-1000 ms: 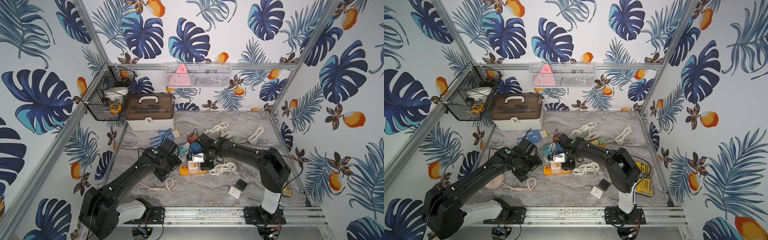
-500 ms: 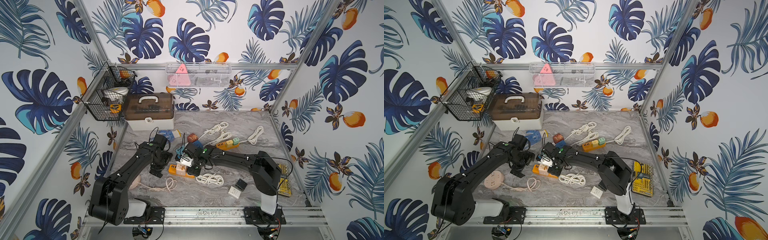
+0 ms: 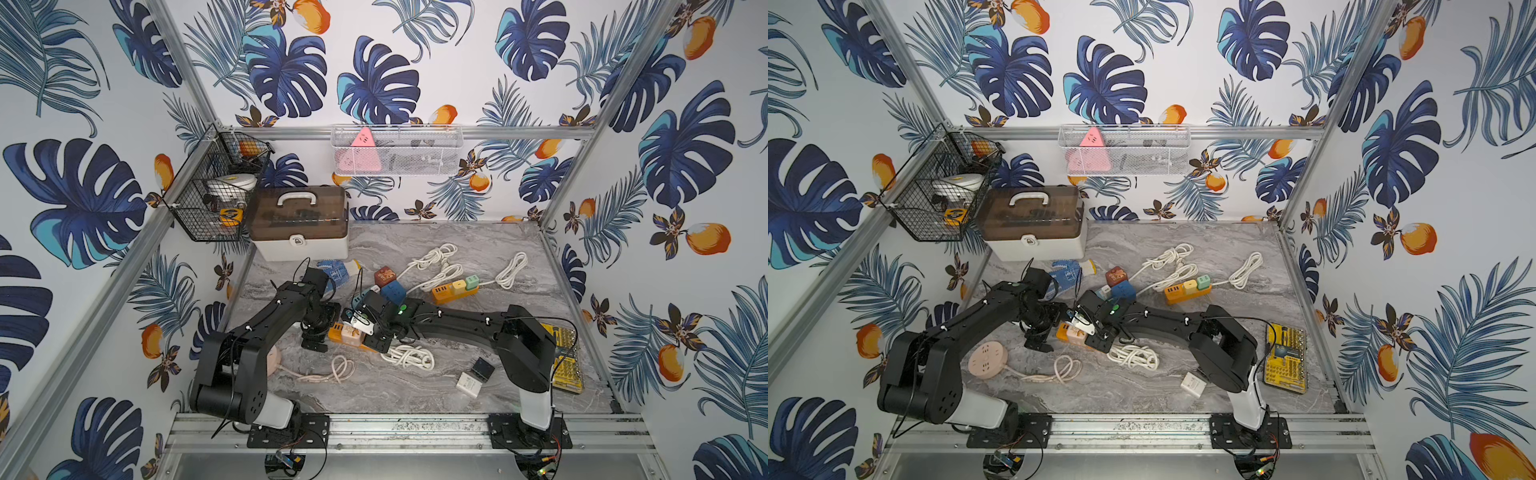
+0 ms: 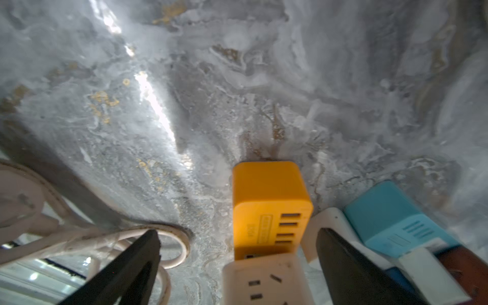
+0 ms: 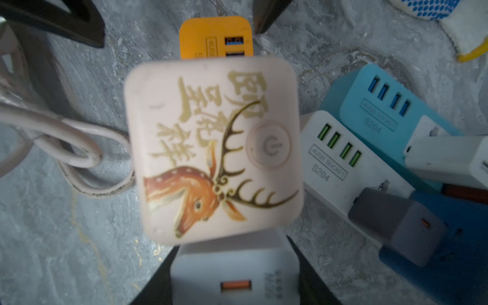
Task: Pull the plug off the socket
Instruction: Move the socket to the center of the board, then remove the plug from the socket.
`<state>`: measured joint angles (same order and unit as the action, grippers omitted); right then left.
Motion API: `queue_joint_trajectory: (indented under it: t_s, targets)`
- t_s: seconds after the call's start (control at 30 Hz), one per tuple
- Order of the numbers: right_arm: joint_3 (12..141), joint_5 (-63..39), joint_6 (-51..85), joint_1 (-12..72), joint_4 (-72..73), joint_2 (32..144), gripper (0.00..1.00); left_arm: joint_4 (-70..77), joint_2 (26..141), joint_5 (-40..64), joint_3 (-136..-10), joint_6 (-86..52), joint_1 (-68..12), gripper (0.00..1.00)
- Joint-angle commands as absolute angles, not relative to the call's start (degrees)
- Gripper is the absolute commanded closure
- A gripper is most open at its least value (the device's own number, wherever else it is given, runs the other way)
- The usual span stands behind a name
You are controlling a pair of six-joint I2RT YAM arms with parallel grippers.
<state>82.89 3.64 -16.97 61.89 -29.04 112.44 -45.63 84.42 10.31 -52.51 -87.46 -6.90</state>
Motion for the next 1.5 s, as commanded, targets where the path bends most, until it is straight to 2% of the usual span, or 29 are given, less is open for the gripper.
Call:
queue_joint_trajectory:
  t_s: [0.0, 0.27, 0.6, 0.7, 0.83, 0.9, 1.23, 1.47]
  targets:
    - [83.49, 2.82, -18.03, 62.23, -26.08, 113.17, 0.68, -44.21, 85.74, 11.32, -53.09, -87.98, -6.39, 0.01]
    - [86.17, 2.82, -18.19, 63.38, -26.14, 115.64, 0.70, -42.40, 90.13, 13.38, -52.15, -89.37, -5.97, 0.05]
    - [87.34, 1.62, -18.28, 63.37, -25.93, 115.84, 0.74, -44.65, 94.10, 12.48, -52.61, -85.34, -1.76, 0.32]
    - [86.92, 0.10, -18.20, 63.38, -25.57, 115.67, 0.77, -45.06, 94.80, 11.75, -52.81, -83.39, -0.33, 0.49]
    - [87.34, -3.02, -18.05, 63.31, -26.97, 114.75, 0.80, -44.79, 96.01, 11.38, -52.73, -81.97, 0.62, 0.88]
    - [88.65, -5.51, -17.38, 63.17, -28.91, 114.53, 0.82, -44.50, 96.39, 10.90, -52.74, -81.50, 0.66, 0.98]
    - [92.72, -11.51, -12.61, 60.14, -35.50, 114.41, 0.91, -42.37, 96.99, 9.51, -52.52, -80.10, 0.66, 1.00]
    - [96.07, -10.01, -11.01, 60.16, -41.03, 115.69, 0.94, -40.27, 96.88, 9.73, -52.07, -79.93, 0.57, 1.00]
